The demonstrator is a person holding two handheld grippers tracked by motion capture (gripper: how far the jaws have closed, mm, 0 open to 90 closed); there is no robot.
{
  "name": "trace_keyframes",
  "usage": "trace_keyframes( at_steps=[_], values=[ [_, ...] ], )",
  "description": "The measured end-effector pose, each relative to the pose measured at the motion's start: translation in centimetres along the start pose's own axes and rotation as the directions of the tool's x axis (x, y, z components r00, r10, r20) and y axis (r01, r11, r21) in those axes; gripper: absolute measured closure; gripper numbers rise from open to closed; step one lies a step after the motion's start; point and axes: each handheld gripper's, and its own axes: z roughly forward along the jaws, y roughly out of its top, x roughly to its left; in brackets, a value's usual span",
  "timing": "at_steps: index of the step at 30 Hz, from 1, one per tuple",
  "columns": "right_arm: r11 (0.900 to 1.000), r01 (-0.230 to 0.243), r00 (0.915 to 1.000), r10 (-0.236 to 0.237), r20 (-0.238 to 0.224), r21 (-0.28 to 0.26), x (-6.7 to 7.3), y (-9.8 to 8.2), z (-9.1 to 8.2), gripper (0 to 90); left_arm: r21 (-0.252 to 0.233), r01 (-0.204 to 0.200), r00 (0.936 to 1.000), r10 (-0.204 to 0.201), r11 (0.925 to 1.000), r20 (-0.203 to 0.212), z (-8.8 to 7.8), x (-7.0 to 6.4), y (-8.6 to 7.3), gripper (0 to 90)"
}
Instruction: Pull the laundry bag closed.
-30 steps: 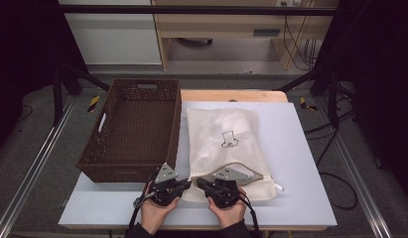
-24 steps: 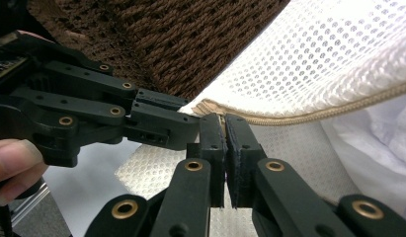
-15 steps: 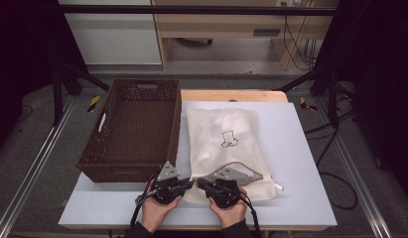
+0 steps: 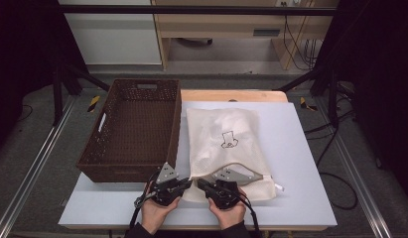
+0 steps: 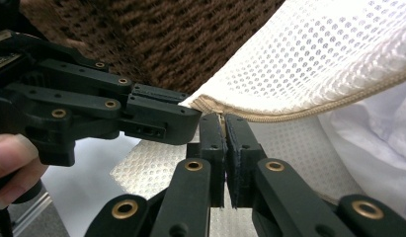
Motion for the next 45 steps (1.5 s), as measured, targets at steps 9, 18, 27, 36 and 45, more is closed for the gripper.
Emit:
trace_keyframes(
  at_steps=[9,18,27,36,45],
  values=[
    [0.999,-0.041,0.999,0.041,-0.018,0.0,-0.5,-0.1,-0.3,87.7,-0.004,-0.016,0.9999,0.016,0.9999,-0.002,-0.2,-0.1,0.1,84.7],
    [0.998,-0.062,0.9978,0.062,-0.024,0.001,-1.0,-0.4,-0.2,87.8,0.0,-0.01,0.9999,0.01,0.9999,0.0,-0.2,-0.1,0.0,84.7],
    [0.996,-0.091,0.9954,0.091,-0.03,0.007,-1.5,-0.8,0.1,87.8,0.0,-0.012,0.9999,0.012,0.9999,-0.012,-0.1,-0.2,-0.1,85.3],
    [0.995,-0.098,0.9944,0.099,-0.037,0.025,-1.7,-0.9,0.1,87.8,0.007,-0.011,0.9999,0.011,0.9999,-0.01,-0.1,-0.2,-0.1,85.2],
    [0.993,-0.119,0.9925,0.119,-0.028,0.006,-1.9,-1.1,0.1,87.8,-0.001,-0.014,0.9999,0.014,0.9999,-0.004,-0.4,0.0,0.0,85.6]
  ],
)
